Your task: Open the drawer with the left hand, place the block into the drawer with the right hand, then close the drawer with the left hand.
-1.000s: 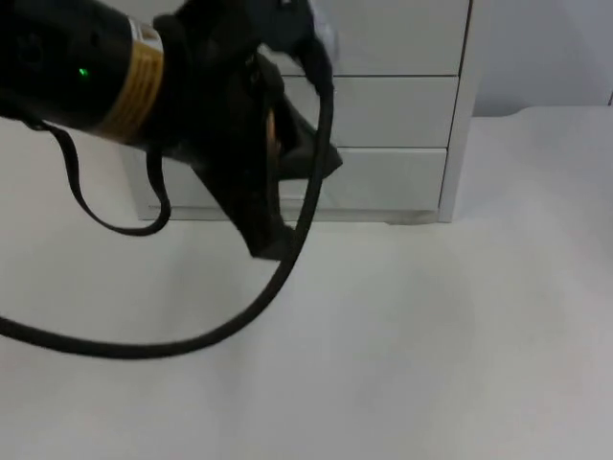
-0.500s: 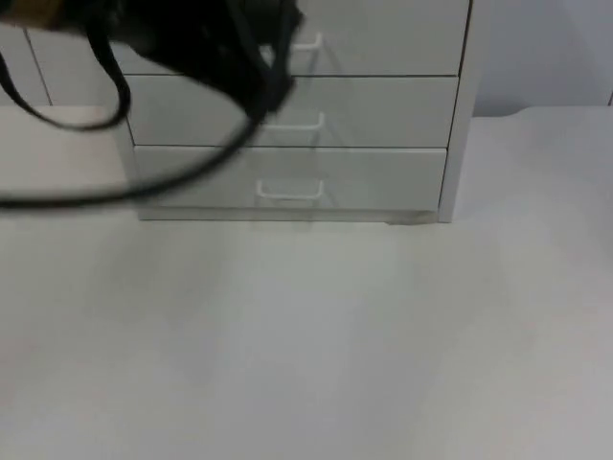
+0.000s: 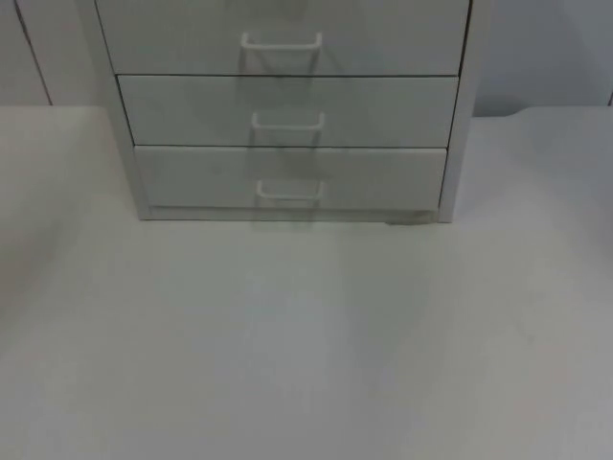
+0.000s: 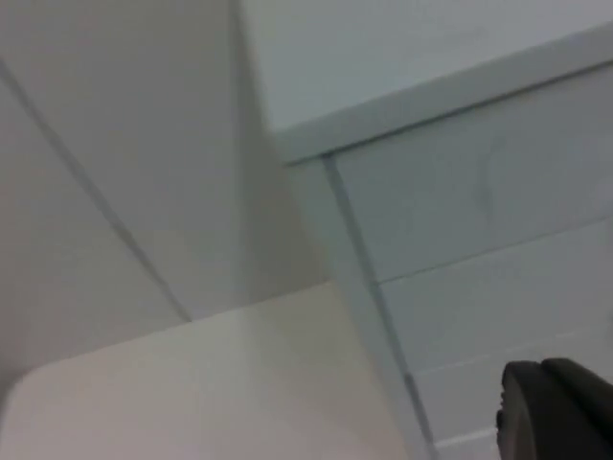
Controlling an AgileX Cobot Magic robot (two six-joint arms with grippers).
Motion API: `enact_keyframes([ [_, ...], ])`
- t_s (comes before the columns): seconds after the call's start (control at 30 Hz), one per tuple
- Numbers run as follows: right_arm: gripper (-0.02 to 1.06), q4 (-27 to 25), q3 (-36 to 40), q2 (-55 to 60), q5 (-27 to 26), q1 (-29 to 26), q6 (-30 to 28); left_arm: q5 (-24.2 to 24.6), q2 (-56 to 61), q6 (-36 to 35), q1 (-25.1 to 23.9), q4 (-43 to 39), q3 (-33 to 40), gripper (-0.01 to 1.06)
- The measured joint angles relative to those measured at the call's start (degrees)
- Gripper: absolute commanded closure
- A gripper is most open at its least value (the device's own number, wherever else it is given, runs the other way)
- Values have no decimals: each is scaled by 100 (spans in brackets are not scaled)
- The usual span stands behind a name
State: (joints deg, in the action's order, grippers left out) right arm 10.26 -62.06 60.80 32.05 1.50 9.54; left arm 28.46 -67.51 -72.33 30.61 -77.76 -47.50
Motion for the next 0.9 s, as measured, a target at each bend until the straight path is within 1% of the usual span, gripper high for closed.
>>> enact_keyframes([
  [0.07, -1, -14, 0, 0, 0, 0, 0, 258, 145, 0, -12, -130, 12, 105],
  [0.17, -1, -14, 0, 0, 0, 0, 0, 277, 285, 0, -136, -186, 12, 105],
  [0.27, -1, -14, 0, 0, 0, 0, 0, 106, 499, -17, -413, -200, 12, 105],
  [0.3, -1, -14, 0, 0, 0, 0, 0, 106, 499, -17, -413, -200, 12, 105],
  [0.37, -1, -14, 0, 0, 0, 0, 0, -43, 610, -50, -656, -184, 12, 105],
  [0.47, -1, -14, 0, 0, 0, 0, -12, -272, 657, -52, -1179, 26, 12, 105],
  [0.53, -1, -14, 0, 0, 0, 0, -12, -316, 657, -52, -1241, 61, 12, 105],
  [0.6, -1, -14, 0, 0, 0, 0, -12, -551, 680, -52, -1594, 334, 12, 105],
  [0.67, -1, -14, 0, 0, 0, 0, -12, -949, 774, -11, -1830, 672, 12, 105],
  [0.73, -1, -14, 0, 0, 0, 0, -12, -1312, 909, 89, -1906, 926, 12, 105],
  [0.77, -1, -14, 0, 0, 0, 0, -12, -1312, 909, 89, -1906, 926, 12, 105],
  [0.9, -1, -14, 0, 0, 0, 0, -12, -1901, 1311, 176, -1906, 1187, 12, 105],
])
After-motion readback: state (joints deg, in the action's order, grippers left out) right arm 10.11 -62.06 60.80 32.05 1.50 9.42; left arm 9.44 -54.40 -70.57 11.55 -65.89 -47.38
